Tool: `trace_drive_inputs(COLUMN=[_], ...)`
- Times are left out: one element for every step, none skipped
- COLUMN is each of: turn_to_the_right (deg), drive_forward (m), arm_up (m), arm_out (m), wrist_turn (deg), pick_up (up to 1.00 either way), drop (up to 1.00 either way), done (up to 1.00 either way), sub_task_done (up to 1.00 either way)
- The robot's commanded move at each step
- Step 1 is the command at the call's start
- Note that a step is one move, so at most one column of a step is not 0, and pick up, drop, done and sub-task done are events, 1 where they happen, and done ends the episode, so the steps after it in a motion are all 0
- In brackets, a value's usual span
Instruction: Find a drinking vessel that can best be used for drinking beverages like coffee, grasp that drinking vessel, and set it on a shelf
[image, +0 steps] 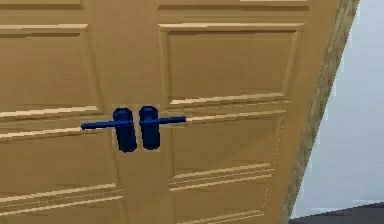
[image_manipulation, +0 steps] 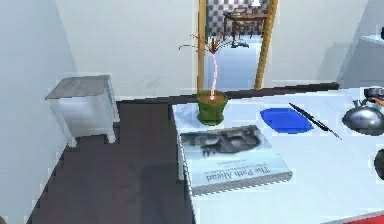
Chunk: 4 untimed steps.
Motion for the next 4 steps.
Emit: trace_drive_inputs(turn_to_the_right=[33.0,0.0,45.0,0.0], drive_forward=[0.0,0.25,0.0,1.0], arm_up=[0.0,0.0,0.0,0.0], arm_out=[0.0,0.0,0.0,0.0], wrist_turn=[0.0,0.0,0.0,0.0], pick_up=[0.0,0.0,0.0,0.0], drop=[0.0,0.0,0.0,0.0], done=[0.0,0.0,0.0,0.0], sub_task_done=[0.0,0.0,0.0,0.0])
